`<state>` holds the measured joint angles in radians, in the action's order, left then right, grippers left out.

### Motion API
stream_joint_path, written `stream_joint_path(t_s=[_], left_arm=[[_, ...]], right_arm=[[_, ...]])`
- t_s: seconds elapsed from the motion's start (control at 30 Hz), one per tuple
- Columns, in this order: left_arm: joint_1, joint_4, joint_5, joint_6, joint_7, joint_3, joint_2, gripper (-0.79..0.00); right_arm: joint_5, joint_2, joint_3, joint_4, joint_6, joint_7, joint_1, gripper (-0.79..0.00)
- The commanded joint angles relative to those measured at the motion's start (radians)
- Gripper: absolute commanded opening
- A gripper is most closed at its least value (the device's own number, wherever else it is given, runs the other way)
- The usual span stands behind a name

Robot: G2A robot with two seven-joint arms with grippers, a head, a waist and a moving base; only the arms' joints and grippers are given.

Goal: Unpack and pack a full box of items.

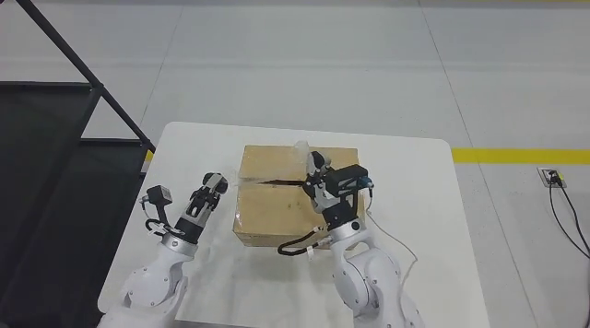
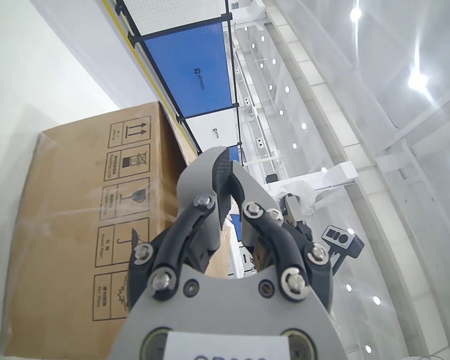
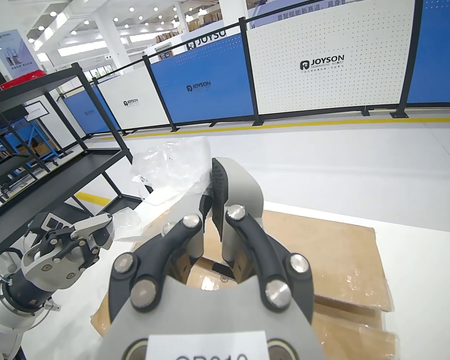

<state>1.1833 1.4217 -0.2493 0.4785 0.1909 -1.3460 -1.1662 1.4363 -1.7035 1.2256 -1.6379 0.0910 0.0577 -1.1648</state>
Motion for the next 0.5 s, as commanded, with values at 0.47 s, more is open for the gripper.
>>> stream_joint_path(t_s=[0.47], left_arm=[[-0.025,-0.064,0.007,0.006,0.009,0.015,-0.017,-0.785]], right_arm=[[-0.011,0.011,0.001,0.083,-0.009,-0.038,0.066,-0.785]])
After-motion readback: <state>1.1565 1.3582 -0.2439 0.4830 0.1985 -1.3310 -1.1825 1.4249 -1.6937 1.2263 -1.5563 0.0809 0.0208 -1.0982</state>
